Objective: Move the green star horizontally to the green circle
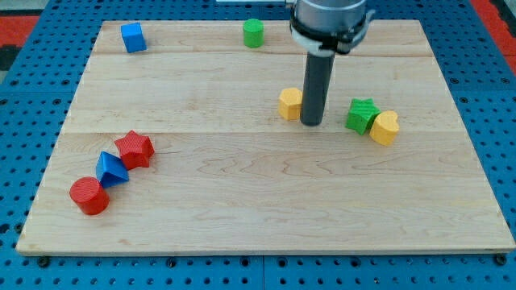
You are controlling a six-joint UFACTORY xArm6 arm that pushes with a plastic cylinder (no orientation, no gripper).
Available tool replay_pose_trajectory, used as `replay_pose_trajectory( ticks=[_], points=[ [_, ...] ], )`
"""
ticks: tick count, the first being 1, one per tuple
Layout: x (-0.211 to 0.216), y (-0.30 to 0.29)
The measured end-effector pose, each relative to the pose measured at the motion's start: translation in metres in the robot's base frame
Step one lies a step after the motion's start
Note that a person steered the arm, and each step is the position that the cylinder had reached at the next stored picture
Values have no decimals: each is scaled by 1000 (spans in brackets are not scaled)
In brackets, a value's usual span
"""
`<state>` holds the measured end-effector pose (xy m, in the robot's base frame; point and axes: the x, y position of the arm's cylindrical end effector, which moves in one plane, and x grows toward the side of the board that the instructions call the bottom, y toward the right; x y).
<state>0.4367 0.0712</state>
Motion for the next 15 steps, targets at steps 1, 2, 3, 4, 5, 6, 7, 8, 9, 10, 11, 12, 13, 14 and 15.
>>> replay_pose_trajectory(
  ticks=[1, 2, 3, 4, 5, 6, 7, 8, 9, 10, 11, 12, 13, 14, 15],
  points=[
    [-1, 23],
    [2, 24],
    [26, 21],
    [7, 86],
    [-72, 79],
    [-136, 81],
    [-114, 31],
    [-88, 66],
    [-117, 126],
    [-206, 119],
    [-191, 132],
    [-176, 174],
    [-245, 203],
    [-245, 203],
    [-245, 151]
  ],
)
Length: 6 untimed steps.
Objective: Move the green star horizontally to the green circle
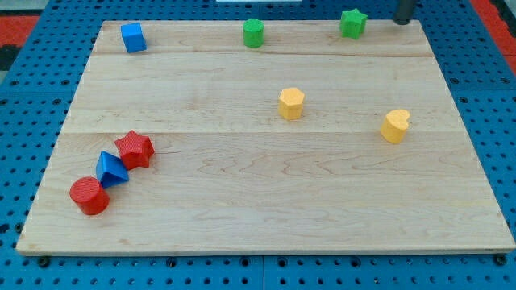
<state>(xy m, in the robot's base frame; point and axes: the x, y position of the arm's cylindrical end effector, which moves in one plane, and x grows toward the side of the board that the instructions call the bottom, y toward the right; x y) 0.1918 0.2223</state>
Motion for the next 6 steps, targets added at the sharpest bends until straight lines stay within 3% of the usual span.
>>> replay_pose_trajectory(
  ticks=[1, 4, 6],
  points=[
    [1, -35],
    [139, -17],
    [141, -21]
  ],
)
